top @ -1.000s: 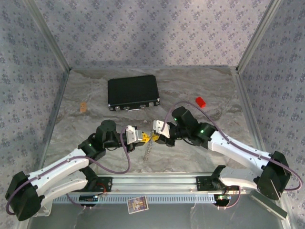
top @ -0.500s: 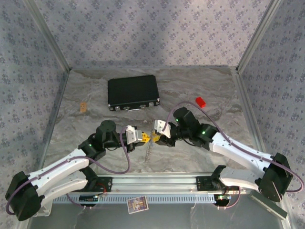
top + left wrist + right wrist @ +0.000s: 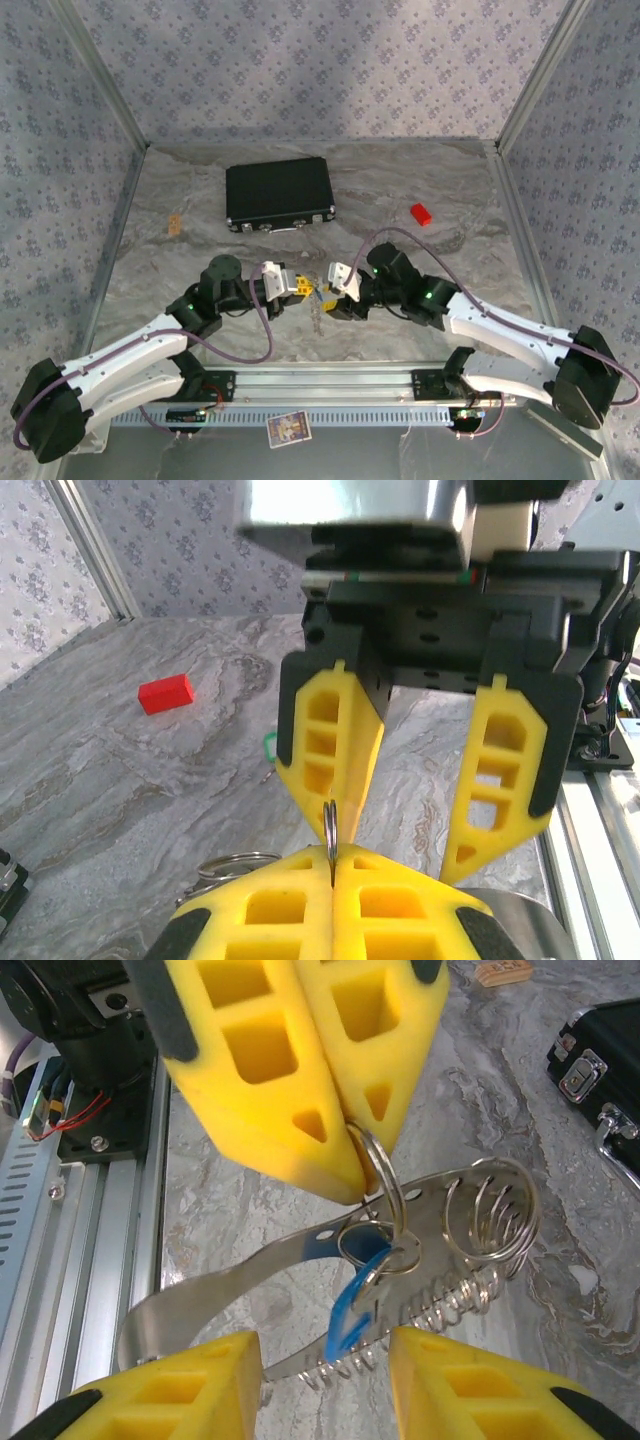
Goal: Put the keys on the keyring
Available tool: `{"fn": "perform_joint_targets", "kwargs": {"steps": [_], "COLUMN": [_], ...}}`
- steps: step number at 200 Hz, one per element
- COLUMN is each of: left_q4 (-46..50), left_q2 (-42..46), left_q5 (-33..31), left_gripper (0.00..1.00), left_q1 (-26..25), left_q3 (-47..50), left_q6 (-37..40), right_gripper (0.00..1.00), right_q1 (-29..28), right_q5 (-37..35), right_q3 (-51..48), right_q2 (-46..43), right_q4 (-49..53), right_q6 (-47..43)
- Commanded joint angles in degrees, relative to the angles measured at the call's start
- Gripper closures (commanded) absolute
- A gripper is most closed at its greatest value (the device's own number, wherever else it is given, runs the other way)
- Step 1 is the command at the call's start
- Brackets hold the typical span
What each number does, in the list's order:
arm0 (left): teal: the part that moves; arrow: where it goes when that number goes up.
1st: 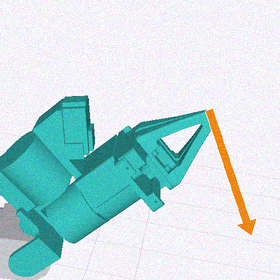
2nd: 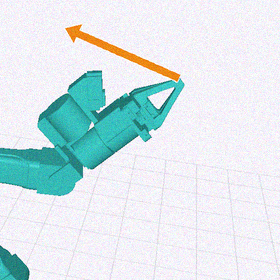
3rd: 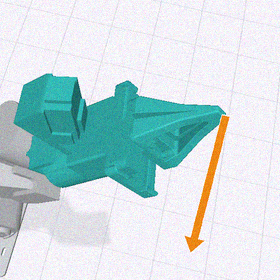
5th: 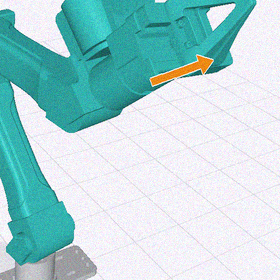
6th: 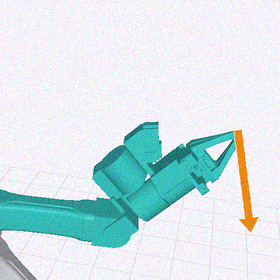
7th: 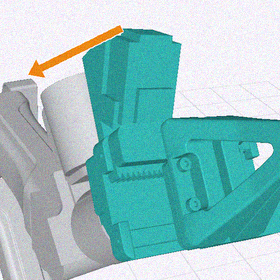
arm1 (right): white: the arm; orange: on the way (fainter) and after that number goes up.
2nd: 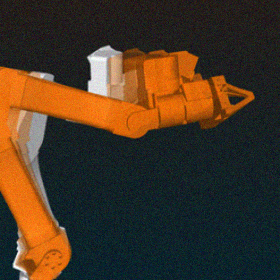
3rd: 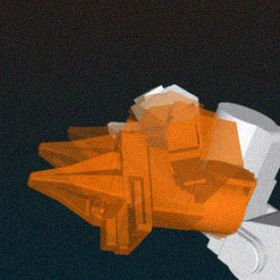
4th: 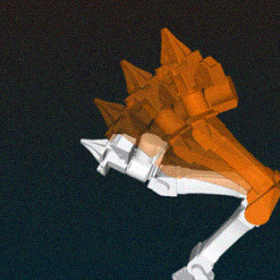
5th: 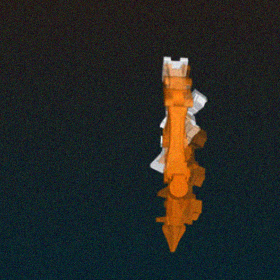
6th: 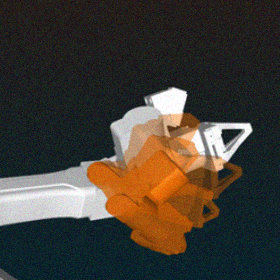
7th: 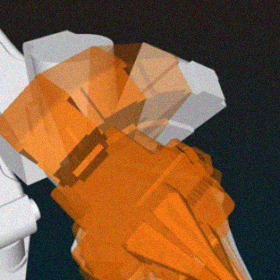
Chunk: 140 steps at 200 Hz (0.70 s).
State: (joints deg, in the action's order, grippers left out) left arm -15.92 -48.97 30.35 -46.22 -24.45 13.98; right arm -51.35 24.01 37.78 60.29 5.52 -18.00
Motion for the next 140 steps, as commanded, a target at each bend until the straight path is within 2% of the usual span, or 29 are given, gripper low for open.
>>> {"fn": "perform_joint_targets", "kwargs": {"steps": [1, 40, 85, 140], "left_q4": [-4.02, -3.99, -4.09, -4.43], "left_q2": [0.24, 0.33, 0.19, 0.27], "left_q5": [0.01, -0.06, 0.11, 0.24], "left_gripper": [1.00, 1.00, 1.00, 1.00], "left_q1": [-0.62, -0.98, -1.05, -1.03], "left_q3": [-0.07, 0.08, 0.28, 0.19], "left_q6": [-1.16, -1.21, -0.93, -0.95], "right_gripper": [0.61, 0.63, 0.74, 0.80], "right_q1": [-0.50, -0.59, -0.58, -0.59], "right_q5": [-2.67, -4.58, -4.84, -3.35], "right_q3": [-0.69, -0.69, -0.60, -0.59], "right_q2": [1.01, 2.13, 1.67, 2.90], "right_q4": [-5.96, -7.55, -7.22, -8.32], "right_q6": [2.60, 2.10, 1.74, 2.09]}}
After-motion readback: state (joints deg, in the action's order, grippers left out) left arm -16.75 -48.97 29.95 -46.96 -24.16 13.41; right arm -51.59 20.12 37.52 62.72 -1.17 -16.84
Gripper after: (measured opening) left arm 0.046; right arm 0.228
